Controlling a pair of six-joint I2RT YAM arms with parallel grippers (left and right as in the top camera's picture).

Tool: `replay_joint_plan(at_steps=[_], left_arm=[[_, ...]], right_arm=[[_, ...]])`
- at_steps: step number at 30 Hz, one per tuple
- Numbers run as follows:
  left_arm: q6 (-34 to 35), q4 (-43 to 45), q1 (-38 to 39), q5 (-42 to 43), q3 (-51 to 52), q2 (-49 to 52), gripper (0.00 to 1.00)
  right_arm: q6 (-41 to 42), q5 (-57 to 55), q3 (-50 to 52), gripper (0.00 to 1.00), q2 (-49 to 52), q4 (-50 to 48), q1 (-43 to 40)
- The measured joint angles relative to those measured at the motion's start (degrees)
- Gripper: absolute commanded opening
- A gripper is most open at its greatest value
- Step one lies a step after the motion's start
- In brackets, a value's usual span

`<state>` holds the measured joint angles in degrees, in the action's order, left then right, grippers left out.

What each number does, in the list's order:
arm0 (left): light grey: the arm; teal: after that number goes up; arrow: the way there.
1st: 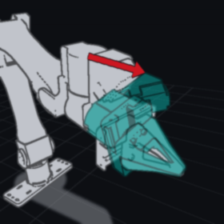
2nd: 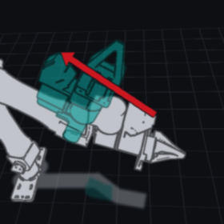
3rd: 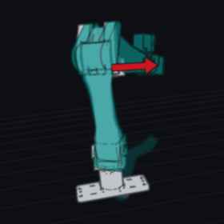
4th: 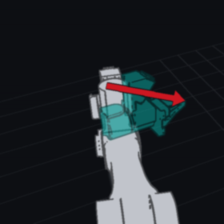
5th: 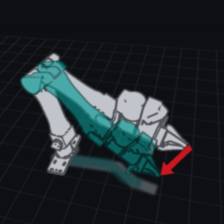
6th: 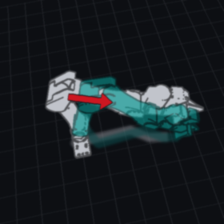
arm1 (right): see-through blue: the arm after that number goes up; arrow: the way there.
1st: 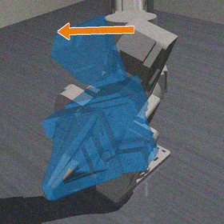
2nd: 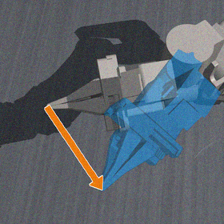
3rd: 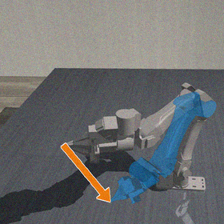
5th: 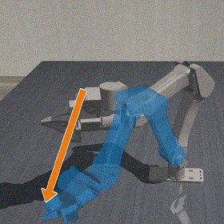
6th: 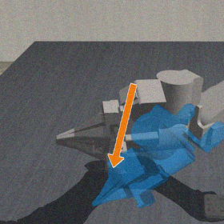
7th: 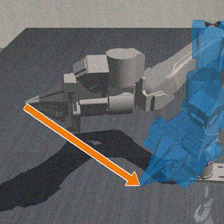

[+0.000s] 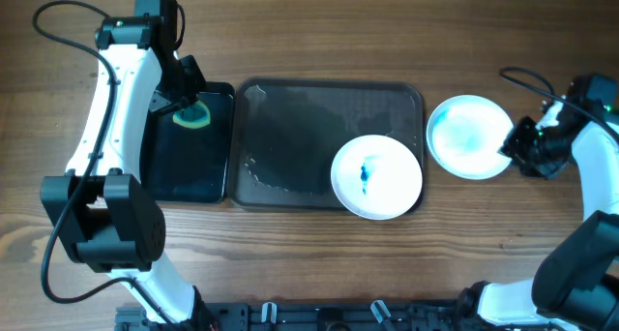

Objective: Clean dirty plates on tray and stack at the side
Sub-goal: 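Lower the held plate onto the first plate at right and release, then move the right gripper to the third plate's rim on the tray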

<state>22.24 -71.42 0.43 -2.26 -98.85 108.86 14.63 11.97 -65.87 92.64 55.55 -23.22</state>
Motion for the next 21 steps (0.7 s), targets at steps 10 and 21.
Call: replay_joint_plan(at_steps=[10, 21], left_arm=[[0.00, -0.02, 0.00, 0.00, 0.00, 0.00, 0.04], [0.00, -0.11, 0.00, 0.00, 0.00, 0.00, 0.04]], right_arm=[[-4.96, 5.66, -4.59, 0.45, -0.09, 8.76, 23.89], [-1.07, 0.87, 10.54, 0.40, 0.15, 0.35, 28.55]])
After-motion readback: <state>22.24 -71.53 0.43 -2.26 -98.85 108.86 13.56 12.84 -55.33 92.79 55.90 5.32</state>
